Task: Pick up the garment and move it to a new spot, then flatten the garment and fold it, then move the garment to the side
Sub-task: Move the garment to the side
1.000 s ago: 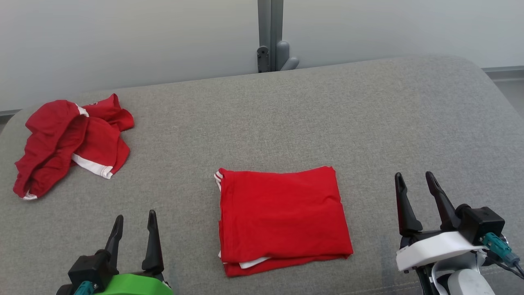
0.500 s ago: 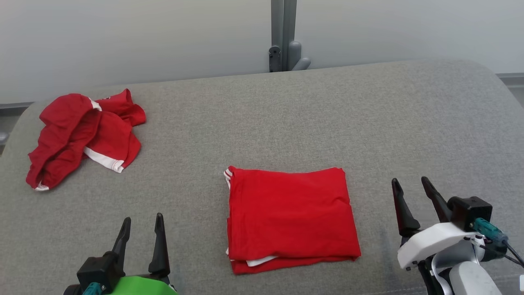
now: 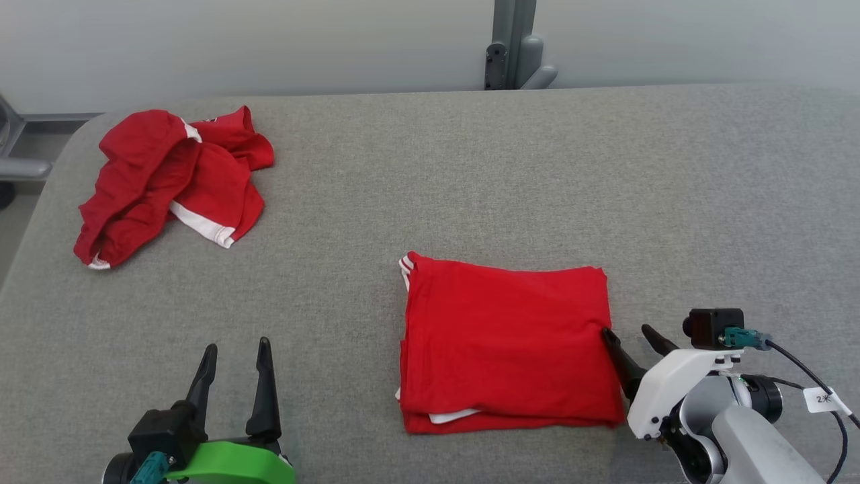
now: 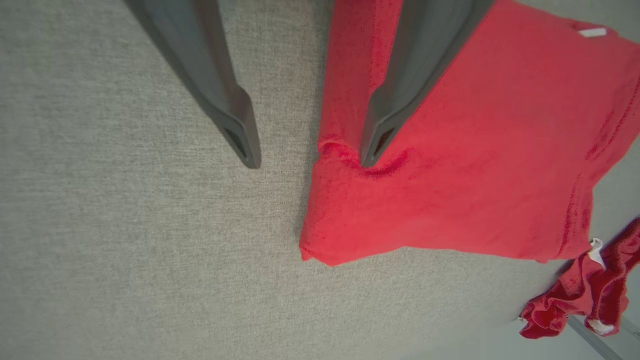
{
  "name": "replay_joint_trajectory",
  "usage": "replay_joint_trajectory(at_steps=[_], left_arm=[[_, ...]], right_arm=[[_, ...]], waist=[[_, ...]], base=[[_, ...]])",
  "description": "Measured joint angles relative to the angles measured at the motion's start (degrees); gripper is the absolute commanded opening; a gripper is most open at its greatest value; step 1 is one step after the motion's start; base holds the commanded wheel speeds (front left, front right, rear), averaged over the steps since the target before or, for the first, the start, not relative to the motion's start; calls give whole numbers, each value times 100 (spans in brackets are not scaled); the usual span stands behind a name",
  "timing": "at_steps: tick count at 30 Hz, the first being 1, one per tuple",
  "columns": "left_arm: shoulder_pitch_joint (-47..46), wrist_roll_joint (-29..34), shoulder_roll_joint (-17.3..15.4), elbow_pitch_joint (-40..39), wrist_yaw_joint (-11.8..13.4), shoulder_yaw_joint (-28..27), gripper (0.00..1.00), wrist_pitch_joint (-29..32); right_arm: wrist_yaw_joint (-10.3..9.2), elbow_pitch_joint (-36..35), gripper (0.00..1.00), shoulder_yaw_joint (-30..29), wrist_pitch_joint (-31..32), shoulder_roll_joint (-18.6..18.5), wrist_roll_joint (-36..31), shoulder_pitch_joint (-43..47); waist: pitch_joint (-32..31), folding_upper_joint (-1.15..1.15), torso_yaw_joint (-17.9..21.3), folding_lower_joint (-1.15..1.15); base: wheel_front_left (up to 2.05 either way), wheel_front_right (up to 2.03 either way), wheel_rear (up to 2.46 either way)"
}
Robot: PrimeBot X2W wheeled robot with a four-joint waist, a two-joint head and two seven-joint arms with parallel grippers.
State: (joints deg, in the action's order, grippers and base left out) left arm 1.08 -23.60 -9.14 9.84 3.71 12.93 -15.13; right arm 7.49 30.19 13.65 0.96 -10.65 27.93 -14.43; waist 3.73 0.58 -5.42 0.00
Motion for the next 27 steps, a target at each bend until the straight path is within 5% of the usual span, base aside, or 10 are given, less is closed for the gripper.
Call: replay_joint_trajectory(at_steps=[11, 12, 15, 27], left_arm=[[-119, 115, 108, 82, -116, -113, 100, 0], [-120, 143, 121, 87, -126, -131, 100, 0], [-143, 164, 140, 94, -143, -165, 100, 0], [-255, 313, 199, 23, -229, -189, 100, 0]], right_arm=[[0, 471, 100, 843, 701, -369, 1575, -488], [0, 476, 54, 978, 700, -443, 1747, -546], [0, 490, 0, 1203, 647, -522, 1940, -646], [5, 824, 0, 1556, 178, -834, 2175, -1272]], waist=[[287, 0, -269, 0], [317, 0, -286, 0], [358, 0, -289, 0], [475, 0, 29, 0]], base=[[0, 0, 0], [0, 0, 0], [0, 0, 0], [0, 0, 0]])
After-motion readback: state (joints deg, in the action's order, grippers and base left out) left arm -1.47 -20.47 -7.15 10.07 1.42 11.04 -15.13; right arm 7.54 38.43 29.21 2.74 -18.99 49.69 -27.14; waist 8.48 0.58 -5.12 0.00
